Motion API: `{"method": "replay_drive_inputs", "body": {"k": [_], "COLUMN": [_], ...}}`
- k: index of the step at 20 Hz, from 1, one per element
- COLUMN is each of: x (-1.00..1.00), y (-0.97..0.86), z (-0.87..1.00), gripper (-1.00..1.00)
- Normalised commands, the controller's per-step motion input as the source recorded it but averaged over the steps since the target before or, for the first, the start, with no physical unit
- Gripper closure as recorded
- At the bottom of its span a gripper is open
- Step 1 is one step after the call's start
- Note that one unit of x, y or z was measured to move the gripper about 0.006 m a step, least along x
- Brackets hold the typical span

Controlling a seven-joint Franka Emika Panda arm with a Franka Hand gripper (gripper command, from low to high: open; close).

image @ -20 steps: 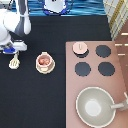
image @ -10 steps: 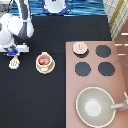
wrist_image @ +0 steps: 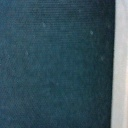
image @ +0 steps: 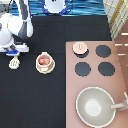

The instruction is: Take the lid off the pot, put the pot on the plate, and use the tool to push the pot to the front of the table.

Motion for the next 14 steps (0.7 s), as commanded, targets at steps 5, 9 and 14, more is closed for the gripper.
{"method": "replay_drive_inputs", "body": {"k": [5, 9, 14], "x": [-0.24, -0.26, -0.25], "y": [0.1, 0.09, 0.17], "z": [-0.02, -0.01, 0.11], "gripper": [1.0, 1.0, 1.0]}}
